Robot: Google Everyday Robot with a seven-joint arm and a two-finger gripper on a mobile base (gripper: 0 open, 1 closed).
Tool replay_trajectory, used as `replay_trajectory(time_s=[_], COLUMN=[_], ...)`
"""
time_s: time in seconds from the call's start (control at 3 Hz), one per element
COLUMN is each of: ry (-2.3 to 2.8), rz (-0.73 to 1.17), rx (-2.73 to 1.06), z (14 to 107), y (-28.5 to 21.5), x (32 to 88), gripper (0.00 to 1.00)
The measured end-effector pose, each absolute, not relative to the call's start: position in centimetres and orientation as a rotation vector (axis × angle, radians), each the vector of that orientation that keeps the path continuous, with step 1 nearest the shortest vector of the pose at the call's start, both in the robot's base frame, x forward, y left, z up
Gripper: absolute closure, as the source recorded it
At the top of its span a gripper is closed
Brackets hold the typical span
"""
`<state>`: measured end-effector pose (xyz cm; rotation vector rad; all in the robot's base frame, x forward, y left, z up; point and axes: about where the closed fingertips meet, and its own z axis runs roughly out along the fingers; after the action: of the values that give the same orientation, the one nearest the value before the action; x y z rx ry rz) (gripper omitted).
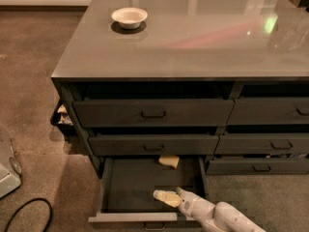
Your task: Pick sponge from bottom drawer and place on counter
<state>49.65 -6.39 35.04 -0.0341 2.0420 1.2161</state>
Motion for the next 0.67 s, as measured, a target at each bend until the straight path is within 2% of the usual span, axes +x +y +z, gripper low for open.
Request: replay_trajectory(time_s=[0.67], ry=[1.982], rz=[1.149], rx=[-0.056], z=[34.4], y=[-7.2], x=[51.6], gripper=[0.0])
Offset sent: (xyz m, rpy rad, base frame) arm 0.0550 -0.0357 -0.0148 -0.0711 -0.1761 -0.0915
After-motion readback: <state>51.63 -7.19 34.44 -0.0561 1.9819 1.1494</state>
